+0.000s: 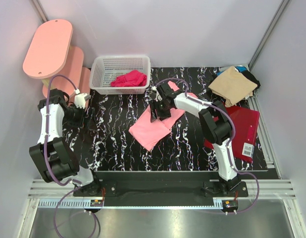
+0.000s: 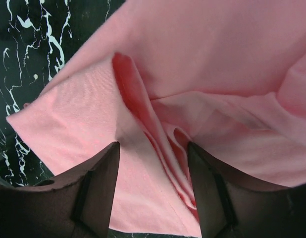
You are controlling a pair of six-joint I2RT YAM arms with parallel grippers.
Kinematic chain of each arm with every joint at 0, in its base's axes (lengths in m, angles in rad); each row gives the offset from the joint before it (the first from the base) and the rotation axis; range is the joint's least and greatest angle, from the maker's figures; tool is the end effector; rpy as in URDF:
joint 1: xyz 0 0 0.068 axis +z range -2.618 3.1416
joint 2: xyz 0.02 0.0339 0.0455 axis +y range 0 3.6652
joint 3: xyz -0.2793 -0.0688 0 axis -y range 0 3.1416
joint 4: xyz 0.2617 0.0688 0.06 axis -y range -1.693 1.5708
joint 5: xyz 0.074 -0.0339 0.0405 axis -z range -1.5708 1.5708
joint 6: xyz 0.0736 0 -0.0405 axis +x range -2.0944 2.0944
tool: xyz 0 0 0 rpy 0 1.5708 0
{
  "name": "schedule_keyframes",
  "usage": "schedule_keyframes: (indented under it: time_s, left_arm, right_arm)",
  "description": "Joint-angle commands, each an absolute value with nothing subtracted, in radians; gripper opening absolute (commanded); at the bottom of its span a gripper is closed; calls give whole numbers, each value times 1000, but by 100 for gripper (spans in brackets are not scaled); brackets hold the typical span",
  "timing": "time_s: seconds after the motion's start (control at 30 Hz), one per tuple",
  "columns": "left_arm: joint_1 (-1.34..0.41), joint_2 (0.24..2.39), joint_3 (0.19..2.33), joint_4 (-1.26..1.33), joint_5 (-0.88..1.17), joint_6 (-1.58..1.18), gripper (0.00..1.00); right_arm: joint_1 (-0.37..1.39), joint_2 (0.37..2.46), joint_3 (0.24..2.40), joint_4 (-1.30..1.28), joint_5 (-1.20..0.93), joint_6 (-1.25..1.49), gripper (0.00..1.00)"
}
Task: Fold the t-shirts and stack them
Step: Fold the folded rectangular tshirt in 1/3 of the way
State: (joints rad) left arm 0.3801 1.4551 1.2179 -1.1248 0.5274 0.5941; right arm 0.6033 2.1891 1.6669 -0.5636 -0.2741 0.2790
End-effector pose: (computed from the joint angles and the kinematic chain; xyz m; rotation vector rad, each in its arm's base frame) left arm 0.2782 0.0712 0.2531 0.3602 2.6460 -0.5060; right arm 0.4055 0.3036 0.1344 -0.5365 2.6985 0.6334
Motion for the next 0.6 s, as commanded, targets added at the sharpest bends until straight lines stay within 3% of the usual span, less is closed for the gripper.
schedule_keyframes:
  time_s: [0.0, 0.13, 0.23, 0.37, 0.5, 0.57]
  left_arm:
    - [385, 1433, 1262, -1127, 520, 603, 99]
    - [385, 1439, 1266, -1126, 523, 600, 99]
    - [387, 1442, 1270, -1126, 526, 598, 99]
    - [385, 1443, 1272, -1126, 526, 595, 99]
    - [385, 1442, 1267, -1124, 525, 600, 99]
    - [387, 1442, 1266, -1126, 525, 600, 99]
  right_arm:
    - [575, 2206, 1643, -525, -336, 298, 64]
    - [574, 2195, 1629, -514, -354, 314, 59]
    - [575, 2180, 1620, -508, -367, 324, 47]
    - [575, 2157, 1602, -505, -370, 331, 22]
    - [575, 2135, 1592, -505, -360, 331, 3]
    - [577, 2122, 1592, -506, -364, 336, 0]
